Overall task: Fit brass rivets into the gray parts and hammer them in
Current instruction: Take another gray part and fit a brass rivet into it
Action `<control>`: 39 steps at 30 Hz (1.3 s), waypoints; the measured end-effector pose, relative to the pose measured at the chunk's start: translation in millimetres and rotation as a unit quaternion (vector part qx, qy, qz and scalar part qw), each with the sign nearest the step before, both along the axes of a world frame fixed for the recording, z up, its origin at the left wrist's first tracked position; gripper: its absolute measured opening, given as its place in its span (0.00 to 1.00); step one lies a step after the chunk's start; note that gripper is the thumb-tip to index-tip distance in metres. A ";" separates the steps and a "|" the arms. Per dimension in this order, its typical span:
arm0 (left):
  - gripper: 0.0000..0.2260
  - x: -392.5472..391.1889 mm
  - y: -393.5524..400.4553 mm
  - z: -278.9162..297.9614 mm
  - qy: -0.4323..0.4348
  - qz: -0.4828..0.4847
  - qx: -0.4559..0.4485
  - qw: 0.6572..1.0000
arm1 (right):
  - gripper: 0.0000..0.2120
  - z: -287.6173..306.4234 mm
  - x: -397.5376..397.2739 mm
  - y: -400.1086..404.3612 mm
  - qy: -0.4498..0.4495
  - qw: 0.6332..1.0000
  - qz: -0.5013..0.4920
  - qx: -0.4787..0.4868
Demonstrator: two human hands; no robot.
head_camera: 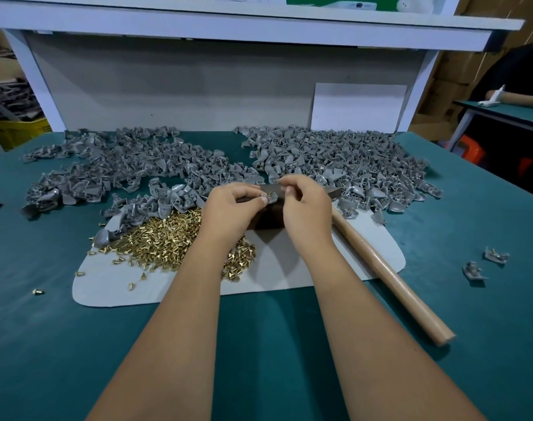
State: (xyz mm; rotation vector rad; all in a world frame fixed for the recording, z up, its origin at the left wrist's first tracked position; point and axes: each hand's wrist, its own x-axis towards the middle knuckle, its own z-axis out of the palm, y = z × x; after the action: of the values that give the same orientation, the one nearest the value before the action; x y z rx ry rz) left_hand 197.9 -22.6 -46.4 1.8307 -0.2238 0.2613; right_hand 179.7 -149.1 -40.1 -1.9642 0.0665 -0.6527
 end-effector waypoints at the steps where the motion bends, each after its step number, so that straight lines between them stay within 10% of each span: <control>1: 0.09 0.1 0.1 -0.1 -0.001 0.000 0.001 1.000 | 0.11 -0.4 0.3 0.8 -0.003 1.000 0.004 -0.016; 32: 0.10 1.3 0.1 -2.2 -0.030 0.012 0.039 0.999 | 0.03 -3.1 2.8 5.5 -0.031 0.988 -0.004 -0.152; 39: 0.11 1.8 -4.2 -0.8 -0.020 0.039 0.053 0.998 | 0.11 20.6 -7.0 -6.7 0.078 0.986 -0.045 -0.137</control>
State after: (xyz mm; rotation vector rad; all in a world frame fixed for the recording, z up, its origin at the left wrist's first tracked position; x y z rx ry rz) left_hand 199.7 -26.7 -47.2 1.9420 -0.1980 0.3469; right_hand 172.7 -155.8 -19.5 -2.2884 0.1703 -0.5891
